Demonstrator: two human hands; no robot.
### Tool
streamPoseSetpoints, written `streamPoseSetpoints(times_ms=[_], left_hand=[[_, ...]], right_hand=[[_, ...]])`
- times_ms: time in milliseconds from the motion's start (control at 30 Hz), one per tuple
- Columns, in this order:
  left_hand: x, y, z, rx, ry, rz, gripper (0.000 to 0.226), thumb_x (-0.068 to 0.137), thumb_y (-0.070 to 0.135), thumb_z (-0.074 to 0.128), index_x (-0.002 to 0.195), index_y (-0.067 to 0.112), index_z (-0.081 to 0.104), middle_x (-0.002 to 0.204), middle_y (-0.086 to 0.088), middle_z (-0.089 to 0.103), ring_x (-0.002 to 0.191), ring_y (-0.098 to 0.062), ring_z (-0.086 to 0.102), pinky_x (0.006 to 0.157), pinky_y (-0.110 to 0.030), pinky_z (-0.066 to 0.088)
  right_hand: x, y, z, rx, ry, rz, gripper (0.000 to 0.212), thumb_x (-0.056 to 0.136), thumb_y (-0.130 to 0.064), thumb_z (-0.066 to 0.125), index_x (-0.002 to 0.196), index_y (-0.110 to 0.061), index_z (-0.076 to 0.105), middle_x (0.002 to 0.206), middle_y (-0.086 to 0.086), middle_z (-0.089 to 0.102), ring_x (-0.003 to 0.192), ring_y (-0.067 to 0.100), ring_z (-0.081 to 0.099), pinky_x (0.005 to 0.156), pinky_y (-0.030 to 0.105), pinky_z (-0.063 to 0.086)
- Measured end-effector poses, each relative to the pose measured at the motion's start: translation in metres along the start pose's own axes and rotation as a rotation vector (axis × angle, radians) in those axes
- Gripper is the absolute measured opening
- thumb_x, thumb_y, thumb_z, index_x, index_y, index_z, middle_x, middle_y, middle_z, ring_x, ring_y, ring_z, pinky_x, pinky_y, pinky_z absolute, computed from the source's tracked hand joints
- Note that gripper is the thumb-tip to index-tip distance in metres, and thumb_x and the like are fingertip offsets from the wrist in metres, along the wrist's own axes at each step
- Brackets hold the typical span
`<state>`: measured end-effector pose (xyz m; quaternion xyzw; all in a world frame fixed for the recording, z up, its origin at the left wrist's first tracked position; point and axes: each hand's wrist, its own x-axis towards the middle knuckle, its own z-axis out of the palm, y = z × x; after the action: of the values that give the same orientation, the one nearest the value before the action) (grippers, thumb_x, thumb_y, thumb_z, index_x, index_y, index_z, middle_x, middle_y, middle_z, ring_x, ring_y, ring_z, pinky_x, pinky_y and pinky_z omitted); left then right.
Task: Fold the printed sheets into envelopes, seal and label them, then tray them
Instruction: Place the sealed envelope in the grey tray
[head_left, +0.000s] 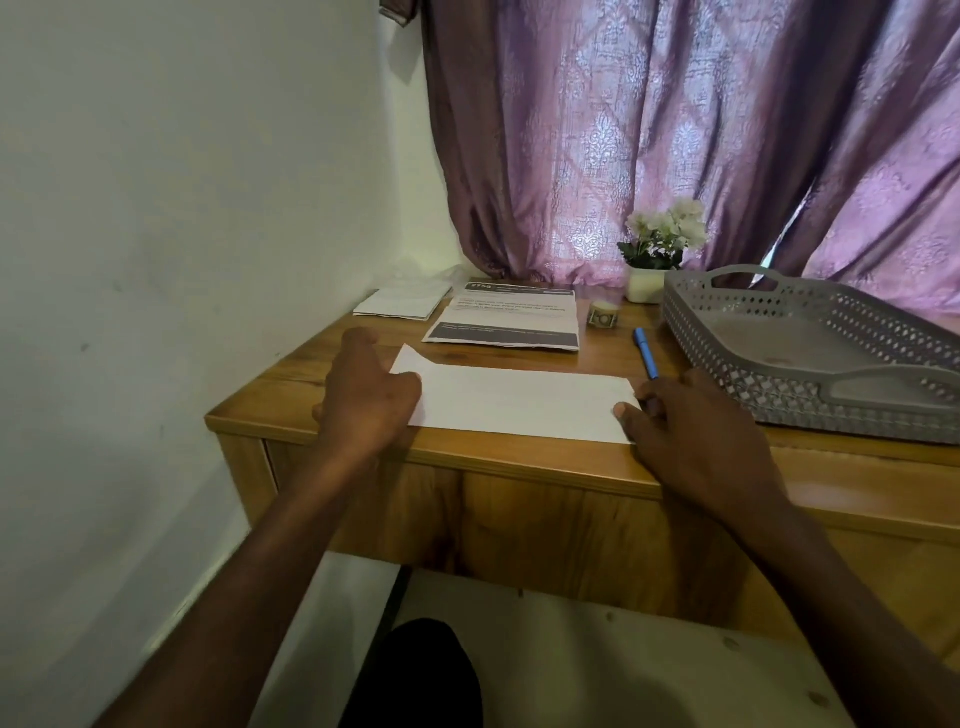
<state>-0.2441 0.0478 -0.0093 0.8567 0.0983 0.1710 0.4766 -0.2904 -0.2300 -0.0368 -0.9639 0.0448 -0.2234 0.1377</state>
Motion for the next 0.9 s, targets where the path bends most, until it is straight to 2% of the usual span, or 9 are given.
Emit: streamPoseSetpoints(times_ms=[67,100,233,367,433,500,600,733,900], left_hand=[[0.004,-0.002,-0.003,-0.194,0.001,-0.062,0.067,0.090,0.007,0.076,0.148,0.019,0.045,0.153,-0.007,0.046,0.135,-0.030,0.049,0.080,-0.024,0.049],[0.005,-0.003,-0.005,-0.263,0.007,-0.089,0.067,0.089,0.005,0.078,0.147,0.019,0.047,0.152,-0.007,0.048,0.133,-0.030,0.050,0.076,-0.024,0.051],[0.012,-0.008,-0.012,-0.435,0.000,-0.108,0.054,0.085,0.003,0.081,0.134,0.016,0.062,0.133,-0.003,0.056,0.119,-0.028,0.057,0.088,-0.036,0.057],[0.021,-0.006,-0.021,-0.732,-0.097,-0.120,0.034,0.080,-0.001,0.082,0.111,0.012,0.076,0.119,-0.011,0.074,0.106,-0.032,0.072,0.088,-0.048,0.063],[0.022,0.003,-0.023,-0.832,-0.143,-0.091,0.031,0.081,-0.001,0.080,0.110,0.008,0.076,0.111,-0.014,0.078,0.101,-0.032,0.075,0.087,-0.046,0.063],[0.024,0.016,-0.024,-0.868,-0.150,-0.028,0.030,0.081,0.003,0.081,0.110,0.009,0.077,0.107,-0.013,0.079,0.100,-0.030,0.076,0.086,-0.044,0.063],[0.028,0.034,-0.025,-0.905,-0.148,0.067,0.024,0.083,0.007,0.082,0.105,0.014,0.079,0.103,-0.010,0.080,0.094,-0.027,0.078,0.080,-0.041,0.063],[0.042,0.057,-0.020,-0.874,-0.143,0.145,0.019,0.085,0.010,0.082,0.103,0.016,0.080,0.100,-0.008,0.080,0.091,-0.026,0.077,0.077,-0.040,0.065],[0.074,0.098,-0.003,-0.924,-0.180,0.119,0.017,0.090,0.009,0.077,0.106,0.014,0.077,0.106,-0.008,0.078,0.097,-0.025,0.074,0.064,-0.027,0.061]], right_hand=[[0.000,0.000,0.000,-0.003,0.011,-0.009,0.041,0.099,-0.052,0.054,0.126,-0.023,0.064,0.115,0.001,0.053,0.093,0.014,0.054,0.075,0.032,0.046],[0.000,0.000,-0.001,-0.004,0.014,-0.011,0.041,0.099,-0.052,0.054,0.126,-0.023,0.064,0.116,0.001,0.054,0.092,0.013,0.054,0.075,0.032,0.045],[0.005,-0.001,-0.001,-0.021,0.001,-0.020,0.031,0.098,-0.046,0.058,0.115,-0.021,0.066,0.111,0.001,0.058,0.092,0.013,0.053,0.075,0.031,0.043],[0.034,-0.017,-0.016,-0.019,0.237,-0.171,0.031,0.094,-0.032,0.062,0.119,-0.015,0.068,0.117,0.013,0.062,0.106,0.030,0.056,0.087,0.038,0.047],[0.061,-0.035,-0.033,0.094,0.219,-0.280,0.039,0.094,-0.040,0.059,0.125,-0.019,0.067,0.121,0.009,0.063,0.110,0.030,0.057,0.094,0.041,0.047],[0.087,-0.054,-0.046,0.209,0.107,-0.360,0.045,0.094,-0.052,0.056,0.128,-0.023,0.066,0.124,0.003,0.065,0.115,0.024,0.058,0.098,0.043,0.048],[0.113,-0.068,-0.056,0.273,-0.049,-0.380,0.032,0.096,-0.046,0.064,0.112,-0.021,0.073,0.108,-0.001,0.073,0.100,0.020,0.066,0.090,0.037,0.051],[0.129,-0.066,-0.068,0.475,-0.077,-0.312,0.021,0.088,-0.035,0.078,0.078,-0.016,0.077,0.076,0.002,0.075,0.072,0.019,0.070,0.073,0.038,0.056],[0.143,-0.056,-0.101,0.721,0.047,-0.171,0.012,0.084,-0.026,0.082,0.081,-0.014,0.080,0.077,0.002,0.076,0.061,0.008,0.065,0.059,0.024,0.051]])
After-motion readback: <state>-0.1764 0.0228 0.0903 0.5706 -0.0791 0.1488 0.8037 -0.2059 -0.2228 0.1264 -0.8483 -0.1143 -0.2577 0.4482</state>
